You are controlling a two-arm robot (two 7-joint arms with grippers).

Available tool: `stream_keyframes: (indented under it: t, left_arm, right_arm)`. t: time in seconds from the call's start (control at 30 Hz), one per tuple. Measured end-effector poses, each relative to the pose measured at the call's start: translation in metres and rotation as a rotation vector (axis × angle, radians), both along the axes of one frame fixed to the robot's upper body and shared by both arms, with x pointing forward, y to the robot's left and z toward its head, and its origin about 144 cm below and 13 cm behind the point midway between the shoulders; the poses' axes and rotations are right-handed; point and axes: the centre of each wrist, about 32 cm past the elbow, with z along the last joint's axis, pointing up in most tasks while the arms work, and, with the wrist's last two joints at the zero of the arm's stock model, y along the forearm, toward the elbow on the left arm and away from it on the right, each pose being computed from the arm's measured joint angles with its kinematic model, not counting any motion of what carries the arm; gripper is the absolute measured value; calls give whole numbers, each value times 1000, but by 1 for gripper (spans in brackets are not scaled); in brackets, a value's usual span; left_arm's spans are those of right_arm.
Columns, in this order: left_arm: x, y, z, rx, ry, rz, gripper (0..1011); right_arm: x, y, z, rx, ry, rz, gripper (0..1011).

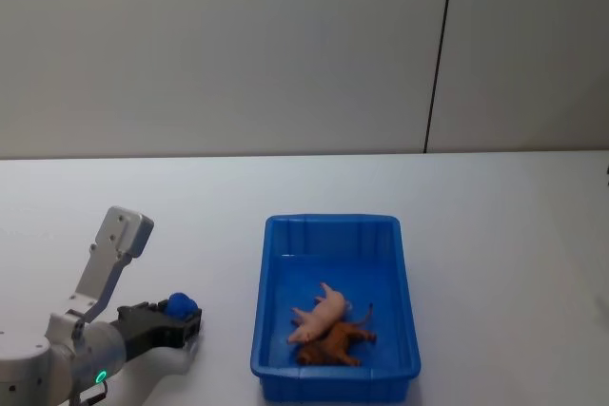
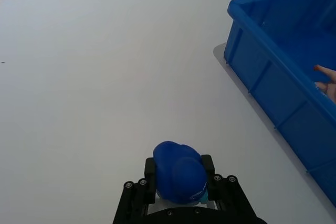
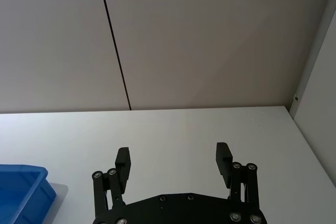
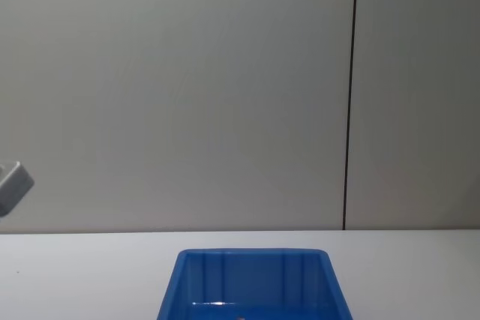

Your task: Pick up the two dolls from the table and place them into the box.

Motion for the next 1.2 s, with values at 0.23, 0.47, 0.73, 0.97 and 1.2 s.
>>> stream_keyframes:
  t: [0.23,0.47,0.73,0.97,1.2]
  left_arm:
    - [-2,-1,5,-1,-60,-1,479]
    - [-3,-3,16,-12,-156,-12,433]
    - [-1,-6,32,-49,-256,-57,385]
    - [7,-11,46,-105,-323,-137,333]
    - [18,-16,56,-163,-357,-224,289]
  right_arm:
    - [0,0,0,0,0,0,1001]
    - [0,0,0,0,0,0,1001]
    - [0,0,0,0,0,0,1001]
    - [0,0,0,0,0,0,1001]
    - [0,0,0,0,0,0,1001]
